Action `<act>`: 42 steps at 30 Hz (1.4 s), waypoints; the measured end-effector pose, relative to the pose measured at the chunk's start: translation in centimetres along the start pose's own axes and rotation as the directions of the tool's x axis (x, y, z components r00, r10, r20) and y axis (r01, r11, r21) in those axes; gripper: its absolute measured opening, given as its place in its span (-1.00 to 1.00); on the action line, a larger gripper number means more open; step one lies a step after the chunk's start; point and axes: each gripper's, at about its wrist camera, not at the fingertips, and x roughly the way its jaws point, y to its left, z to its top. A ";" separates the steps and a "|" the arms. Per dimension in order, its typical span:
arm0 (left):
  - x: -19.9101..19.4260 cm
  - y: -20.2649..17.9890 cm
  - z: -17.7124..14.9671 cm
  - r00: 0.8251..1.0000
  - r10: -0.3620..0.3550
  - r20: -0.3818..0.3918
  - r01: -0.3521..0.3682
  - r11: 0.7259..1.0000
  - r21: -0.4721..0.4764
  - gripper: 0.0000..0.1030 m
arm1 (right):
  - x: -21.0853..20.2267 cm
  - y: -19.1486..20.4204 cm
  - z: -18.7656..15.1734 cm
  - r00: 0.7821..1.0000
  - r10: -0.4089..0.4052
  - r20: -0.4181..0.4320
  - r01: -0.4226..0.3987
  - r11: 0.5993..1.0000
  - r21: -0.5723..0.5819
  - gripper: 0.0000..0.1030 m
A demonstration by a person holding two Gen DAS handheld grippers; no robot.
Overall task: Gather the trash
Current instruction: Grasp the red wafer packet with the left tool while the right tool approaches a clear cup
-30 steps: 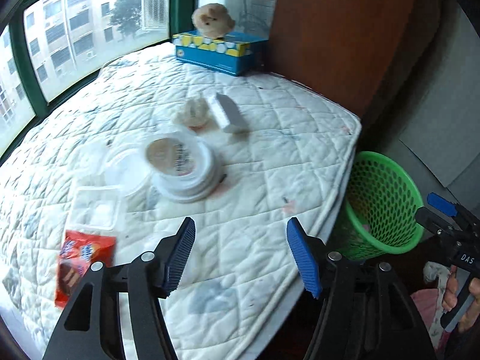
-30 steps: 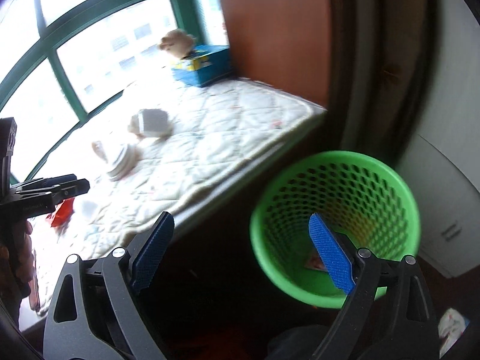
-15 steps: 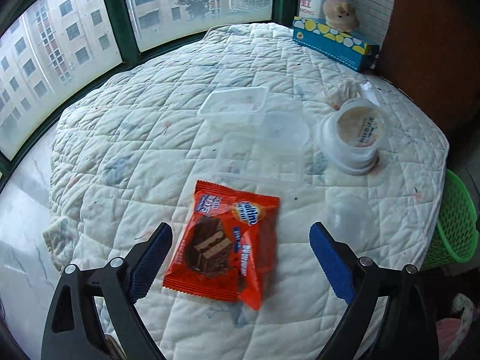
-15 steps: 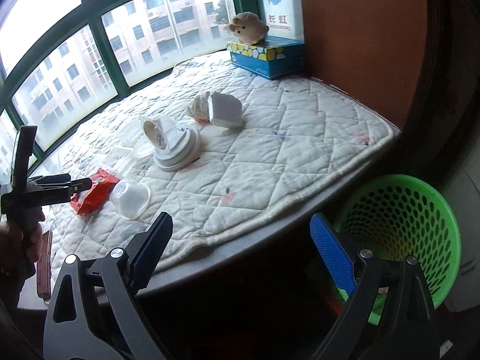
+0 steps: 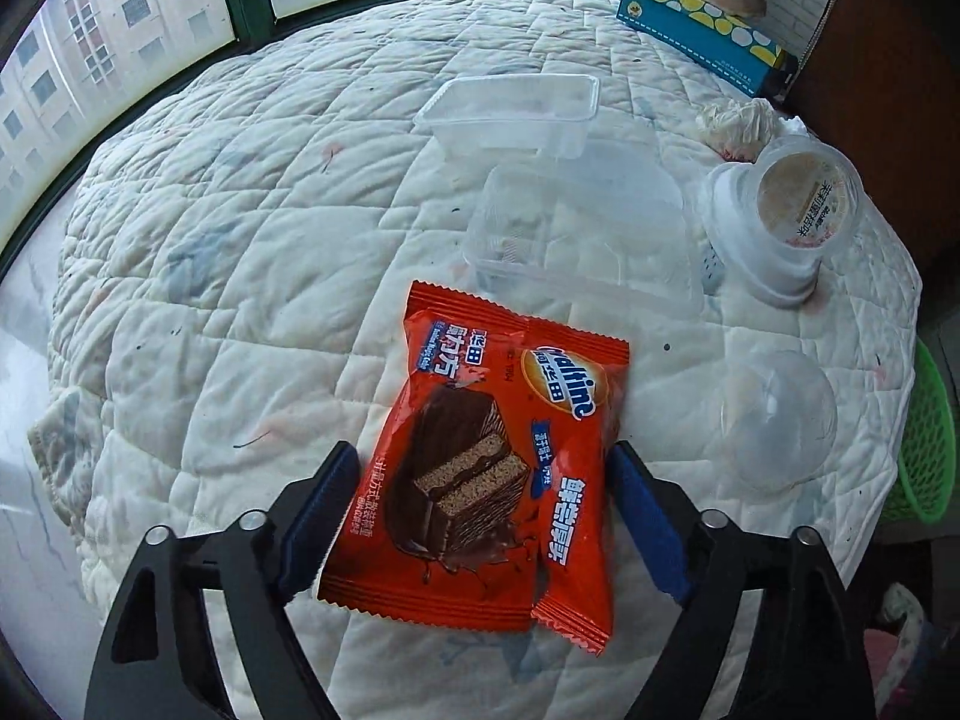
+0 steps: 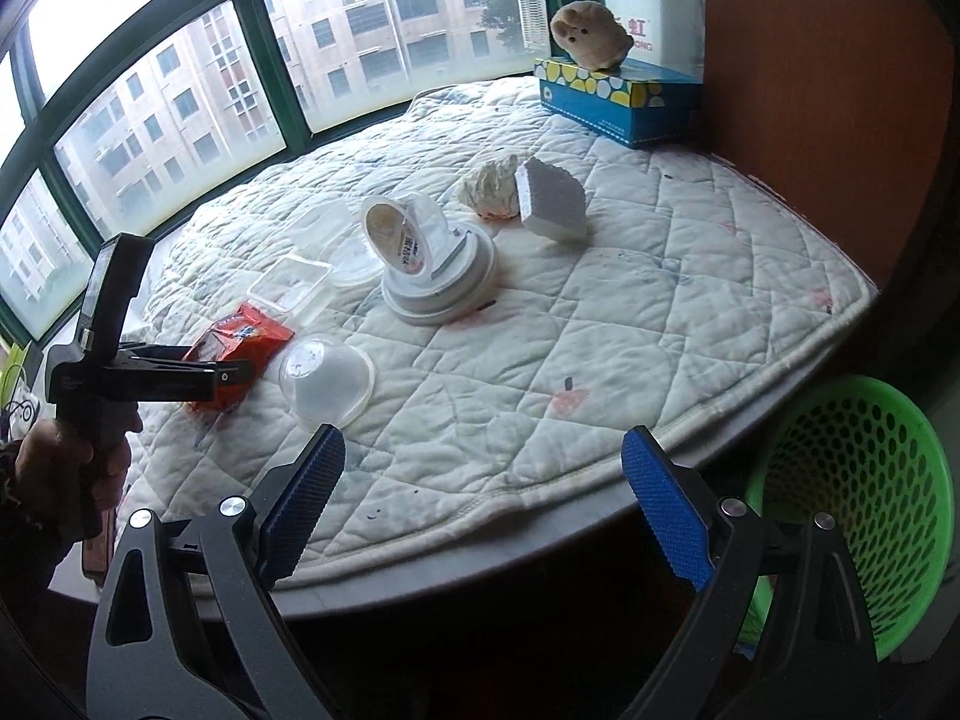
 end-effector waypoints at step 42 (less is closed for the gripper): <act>-9.5 4.4 2.7 0.982 -0.174 0.072 0.164 0.979 0.123 -0.69 | 11.5 10.2 1.7 0.988 0.065 -0.141 -0.091 0.977 -0.191 0.73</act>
